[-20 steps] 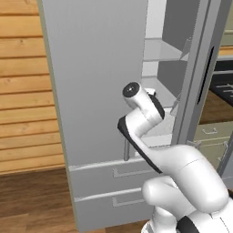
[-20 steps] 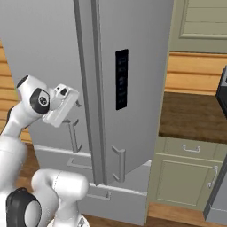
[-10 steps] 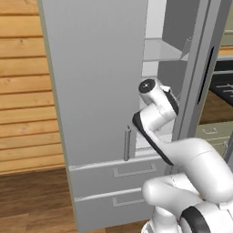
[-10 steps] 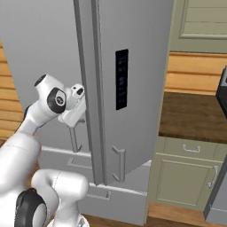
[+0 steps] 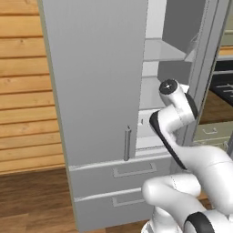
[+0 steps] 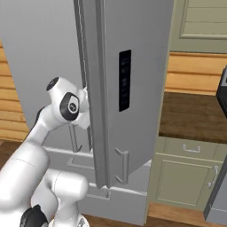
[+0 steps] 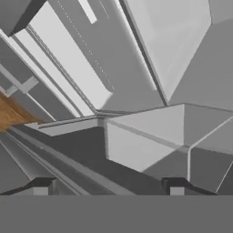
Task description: Take the strawberry from the fridge and place it on top of the pancake, located on the dining counter.
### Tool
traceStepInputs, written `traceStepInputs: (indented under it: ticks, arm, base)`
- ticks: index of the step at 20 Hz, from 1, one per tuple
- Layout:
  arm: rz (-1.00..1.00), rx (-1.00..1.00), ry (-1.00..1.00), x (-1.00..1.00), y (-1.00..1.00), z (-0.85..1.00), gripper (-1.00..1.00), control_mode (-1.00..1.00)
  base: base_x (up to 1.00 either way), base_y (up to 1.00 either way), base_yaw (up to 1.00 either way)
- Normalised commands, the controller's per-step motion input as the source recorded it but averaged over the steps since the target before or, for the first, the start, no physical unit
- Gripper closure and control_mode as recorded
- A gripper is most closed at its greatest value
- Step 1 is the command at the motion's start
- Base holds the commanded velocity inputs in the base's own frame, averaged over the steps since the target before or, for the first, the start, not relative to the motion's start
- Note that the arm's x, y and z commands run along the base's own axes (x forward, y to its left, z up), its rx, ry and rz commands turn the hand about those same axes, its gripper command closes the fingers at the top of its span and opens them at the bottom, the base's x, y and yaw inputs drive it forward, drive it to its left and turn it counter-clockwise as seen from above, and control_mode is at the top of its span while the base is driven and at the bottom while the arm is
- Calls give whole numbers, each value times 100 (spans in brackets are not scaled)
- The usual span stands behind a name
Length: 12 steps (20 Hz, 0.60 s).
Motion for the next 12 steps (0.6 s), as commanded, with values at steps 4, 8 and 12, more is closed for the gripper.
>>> traceStepInputs:
  ticks: [4, 8, 12]
  arm:
    - [-3, 1, -18, -65, -63, 11, -100, -100]
    - [-10, 2, -11, -49, -62, 17, -100, -100]
    - [-13, 4, -2, -10, -67, 22, -100, -100]
  base:
    - [0, 0, 0]
    - [0, 0, 0]
    - [0, 0, 0]
